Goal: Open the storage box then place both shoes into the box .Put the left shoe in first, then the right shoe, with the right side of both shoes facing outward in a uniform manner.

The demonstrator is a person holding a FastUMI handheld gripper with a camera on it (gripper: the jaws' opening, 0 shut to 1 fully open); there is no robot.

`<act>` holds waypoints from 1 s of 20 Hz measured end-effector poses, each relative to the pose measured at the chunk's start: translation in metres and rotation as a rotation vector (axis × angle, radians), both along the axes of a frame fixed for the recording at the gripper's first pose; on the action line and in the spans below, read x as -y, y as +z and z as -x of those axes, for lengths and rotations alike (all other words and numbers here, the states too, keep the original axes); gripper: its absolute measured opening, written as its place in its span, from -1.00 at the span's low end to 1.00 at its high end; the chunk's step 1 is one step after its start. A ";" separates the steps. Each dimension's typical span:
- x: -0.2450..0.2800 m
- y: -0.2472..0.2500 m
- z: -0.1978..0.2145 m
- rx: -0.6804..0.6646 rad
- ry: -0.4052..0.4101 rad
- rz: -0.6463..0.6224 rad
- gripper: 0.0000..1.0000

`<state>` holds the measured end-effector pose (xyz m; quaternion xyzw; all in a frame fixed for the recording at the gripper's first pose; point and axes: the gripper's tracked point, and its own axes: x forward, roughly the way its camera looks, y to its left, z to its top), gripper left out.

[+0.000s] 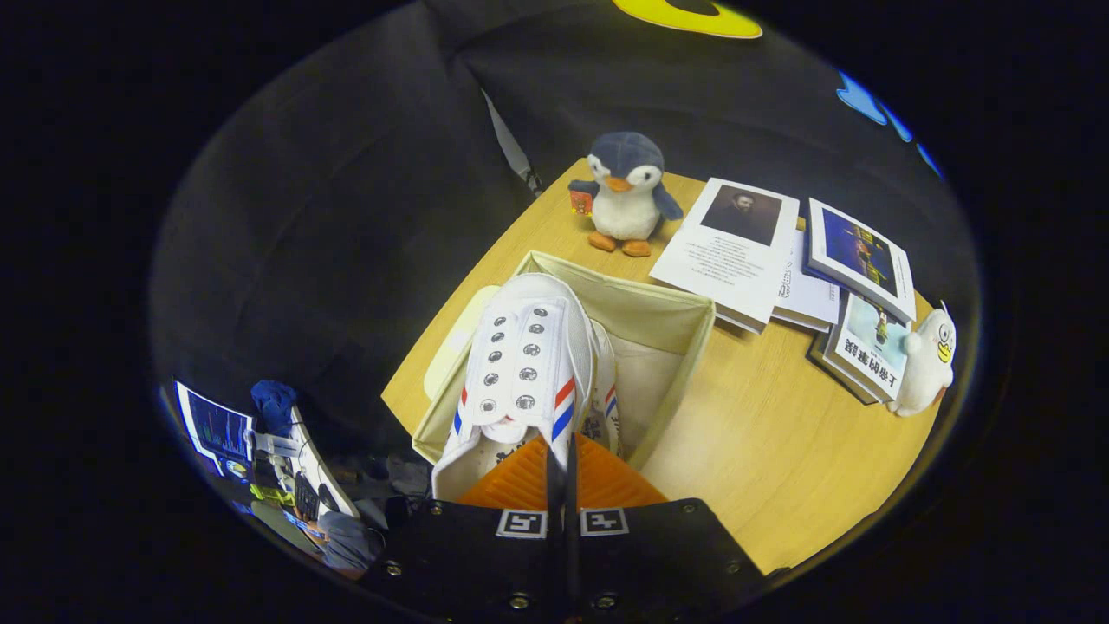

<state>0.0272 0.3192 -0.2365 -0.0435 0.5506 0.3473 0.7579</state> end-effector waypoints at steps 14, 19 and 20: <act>0.025 0.044 -0.035 0.194 -0.140 -0.101 0.95; 0.092 0.113 -0.050 0.444 -0.326 -0.188 0.95; 0.110 0.128 -0.050 0.501 -0.370 -0.200 0.95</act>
